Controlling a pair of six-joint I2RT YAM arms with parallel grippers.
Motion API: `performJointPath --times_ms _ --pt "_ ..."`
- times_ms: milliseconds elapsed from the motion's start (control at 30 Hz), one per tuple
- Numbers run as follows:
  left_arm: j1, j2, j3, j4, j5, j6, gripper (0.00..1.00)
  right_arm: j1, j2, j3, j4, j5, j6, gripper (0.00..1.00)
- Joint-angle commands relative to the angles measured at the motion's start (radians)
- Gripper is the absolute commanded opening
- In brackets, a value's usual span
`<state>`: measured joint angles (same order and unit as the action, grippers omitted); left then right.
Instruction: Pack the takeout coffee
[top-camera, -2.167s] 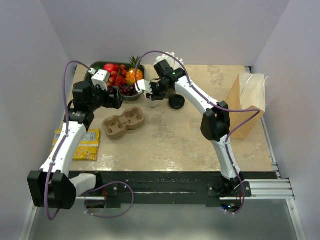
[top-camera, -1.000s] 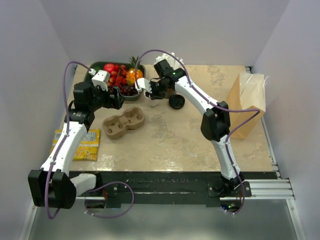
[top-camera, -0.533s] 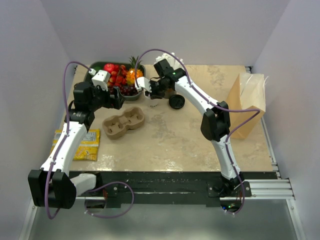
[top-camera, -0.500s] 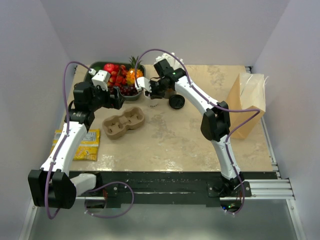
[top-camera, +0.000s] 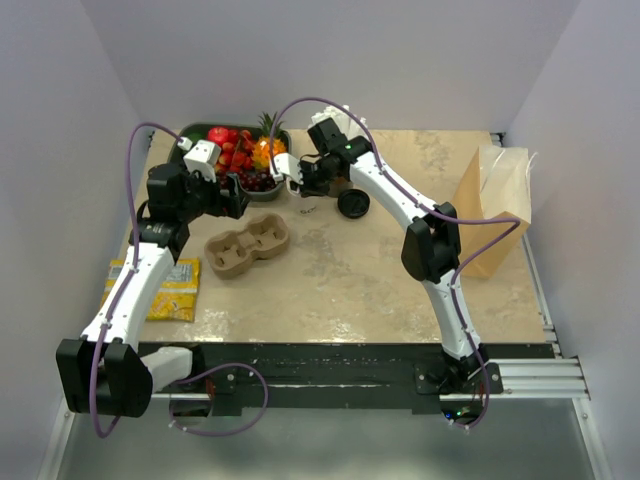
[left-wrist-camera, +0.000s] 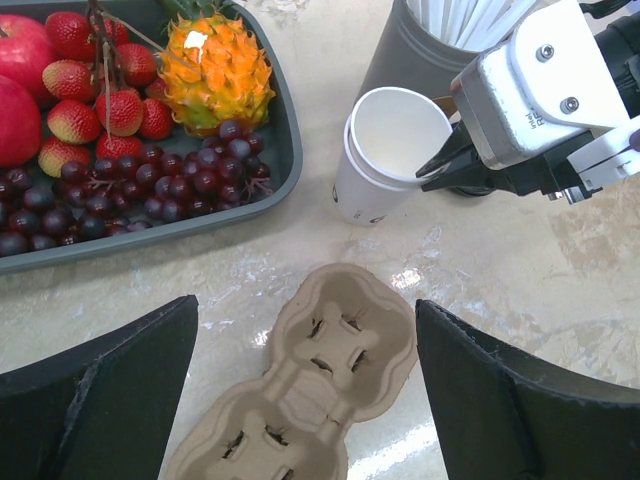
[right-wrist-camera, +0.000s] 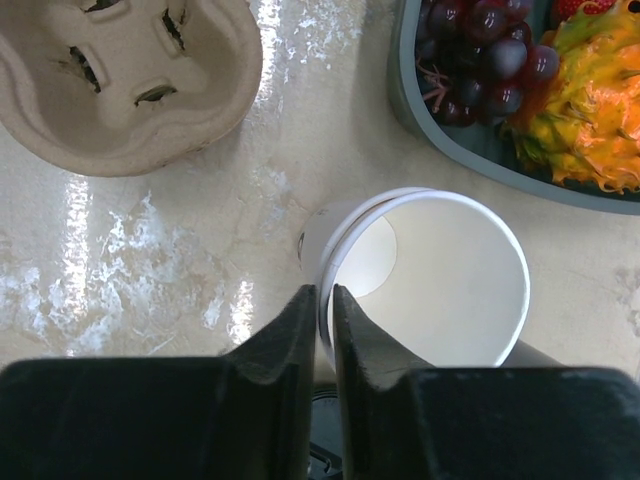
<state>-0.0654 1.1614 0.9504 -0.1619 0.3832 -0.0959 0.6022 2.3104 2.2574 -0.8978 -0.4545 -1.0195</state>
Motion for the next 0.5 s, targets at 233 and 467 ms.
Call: performJointPath --times_ms 233,467 --pt "0.009 0.003 -0.007 0.051 0.023 -0.025 0.94 0.010 -0.074 0.053 0.037 0.013 0.042 0.23" --pt "0.009 0.007 -0.009 0.055 0.026 -0.030 0.94 0.008 -0.071 0.056 0.023 0.014 0.033 0.14"
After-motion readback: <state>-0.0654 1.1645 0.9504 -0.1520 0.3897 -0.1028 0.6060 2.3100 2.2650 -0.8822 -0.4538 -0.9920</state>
